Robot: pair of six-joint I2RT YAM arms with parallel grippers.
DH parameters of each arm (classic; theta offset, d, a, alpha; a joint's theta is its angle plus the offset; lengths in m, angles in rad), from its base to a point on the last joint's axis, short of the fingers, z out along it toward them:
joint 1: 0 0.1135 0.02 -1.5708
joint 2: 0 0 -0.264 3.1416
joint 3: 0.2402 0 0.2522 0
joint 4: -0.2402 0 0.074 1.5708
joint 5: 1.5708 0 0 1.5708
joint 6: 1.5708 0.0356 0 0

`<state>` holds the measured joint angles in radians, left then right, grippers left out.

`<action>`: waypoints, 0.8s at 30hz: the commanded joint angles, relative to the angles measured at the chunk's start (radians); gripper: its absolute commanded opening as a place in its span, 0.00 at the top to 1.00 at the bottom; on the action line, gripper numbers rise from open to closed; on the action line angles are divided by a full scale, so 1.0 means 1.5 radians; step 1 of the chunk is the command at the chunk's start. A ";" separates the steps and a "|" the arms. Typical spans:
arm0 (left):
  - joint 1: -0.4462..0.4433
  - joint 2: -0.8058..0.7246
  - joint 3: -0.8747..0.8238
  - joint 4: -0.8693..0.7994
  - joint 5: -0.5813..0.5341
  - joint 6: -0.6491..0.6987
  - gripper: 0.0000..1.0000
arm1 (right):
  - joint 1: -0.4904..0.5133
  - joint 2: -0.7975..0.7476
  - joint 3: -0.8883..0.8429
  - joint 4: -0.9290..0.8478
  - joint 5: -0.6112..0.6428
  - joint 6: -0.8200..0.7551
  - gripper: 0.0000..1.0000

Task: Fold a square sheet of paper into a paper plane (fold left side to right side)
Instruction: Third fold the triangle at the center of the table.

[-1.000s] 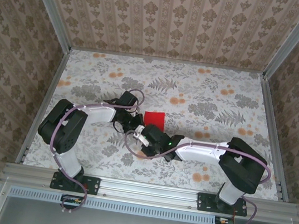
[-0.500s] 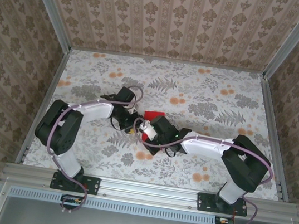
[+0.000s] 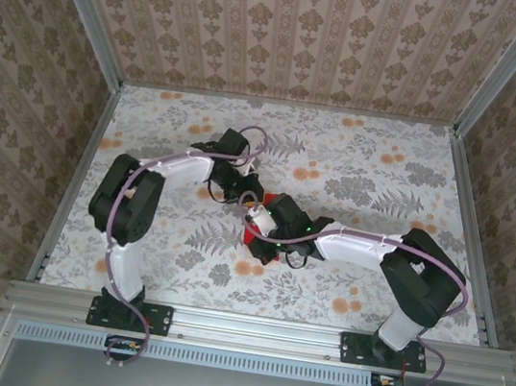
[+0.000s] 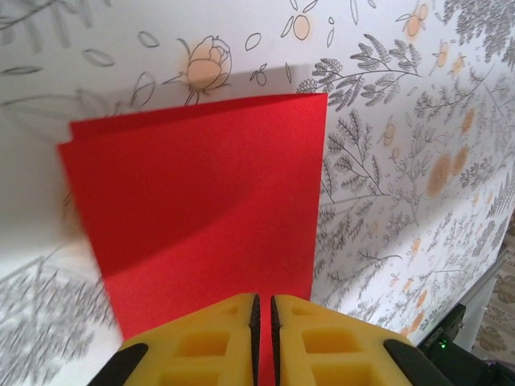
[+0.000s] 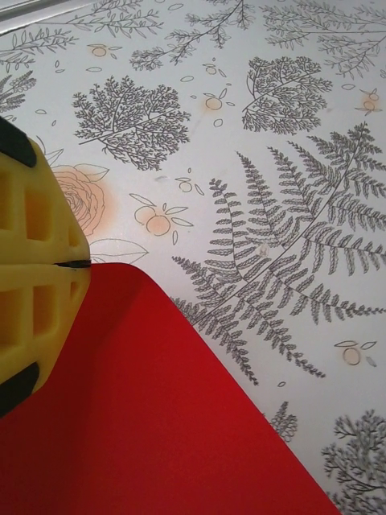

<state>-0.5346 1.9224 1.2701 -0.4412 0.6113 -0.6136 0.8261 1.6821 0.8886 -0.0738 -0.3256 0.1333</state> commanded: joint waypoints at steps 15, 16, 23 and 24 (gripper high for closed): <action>-0.021 0.109 0.052 -0.015 0.028 0.070 0.92 | -0.044 0.017 0.006 -0.010 -0.024 0.046 1.00; -0.021 0.111 0.053 -0.017 0.026 0.071 0.92 | -0.046 0.017 0.006 -0.016 -0.018 0.048 1.00; -0.024 0.114 0.054 -0.020 0.026 0.075 0.93 | -0.075 0.019 0.010 -0.043 0.029 0.057 1.00; -0.024 0.114 0.054 -0.020 0.026 0.075 0.93 | -0.079 0.018 0.012 -0.047 0.038 0.059 1.00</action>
<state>-0.5625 2.0731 1.3312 -0.4423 0.6548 -0.5293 0.7254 1.7008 0.8890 -0.1020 -0.3183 0.1974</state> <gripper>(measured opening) 0.072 0.052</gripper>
